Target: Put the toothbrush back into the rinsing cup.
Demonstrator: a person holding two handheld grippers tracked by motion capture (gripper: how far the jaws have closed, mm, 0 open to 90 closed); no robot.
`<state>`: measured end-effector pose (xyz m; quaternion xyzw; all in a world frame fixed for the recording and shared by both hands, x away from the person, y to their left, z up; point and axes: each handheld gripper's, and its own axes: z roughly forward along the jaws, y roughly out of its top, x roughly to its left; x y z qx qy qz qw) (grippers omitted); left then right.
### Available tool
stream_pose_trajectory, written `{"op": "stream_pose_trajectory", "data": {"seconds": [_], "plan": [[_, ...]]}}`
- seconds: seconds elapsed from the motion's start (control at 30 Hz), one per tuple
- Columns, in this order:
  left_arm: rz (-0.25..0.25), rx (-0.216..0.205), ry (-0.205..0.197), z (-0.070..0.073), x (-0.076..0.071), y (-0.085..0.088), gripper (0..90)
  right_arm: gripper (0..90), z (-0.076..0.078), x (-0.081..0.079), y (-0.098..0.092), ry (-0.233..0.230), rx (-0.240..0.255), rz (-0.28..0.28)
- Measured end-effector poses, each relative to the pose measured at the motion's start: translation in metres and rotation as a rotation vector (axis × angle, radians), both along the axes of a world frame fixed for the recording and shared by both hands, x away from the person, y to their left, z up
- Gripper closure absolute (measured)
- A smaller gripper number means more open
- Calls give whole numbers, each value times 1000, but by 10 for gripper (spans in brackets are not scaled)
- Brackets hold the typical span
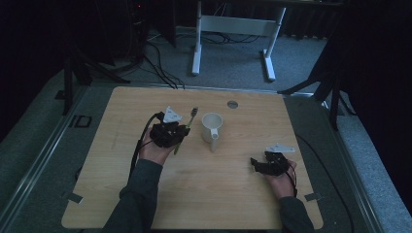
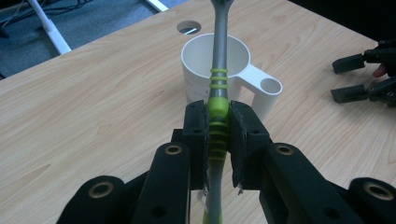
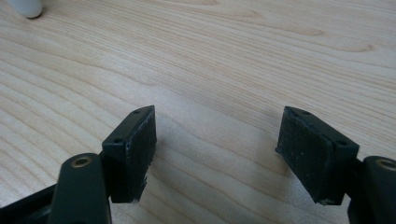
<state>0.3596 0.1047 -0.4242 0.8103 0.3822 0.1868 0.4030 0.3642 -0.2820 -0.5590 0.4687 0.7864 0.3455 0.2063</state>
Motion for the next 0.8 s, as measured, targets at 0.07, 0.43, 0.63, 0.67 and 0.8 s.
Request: {"op": "stream_pose_trajectory", "data": {"seconds": [0.07,0.43,0.63,0.67,0.8], "plan": [[2,-1,-7,0,0,-1,781,278,0,0,0,0,0,0],[-7,-6,-27,3,-1,-3,781,278,0,0,0,-1,-1,1],[-9,-20,-40,5,-1,-4,781,278,0,0,0,0,-1,1],[-10,-23,-42,6,-1,-4,781,278,0,0,0,0,-1,1],[-12,-31,-56,6,-1,-5,780,278,0,0,0,1,0,1]]}}
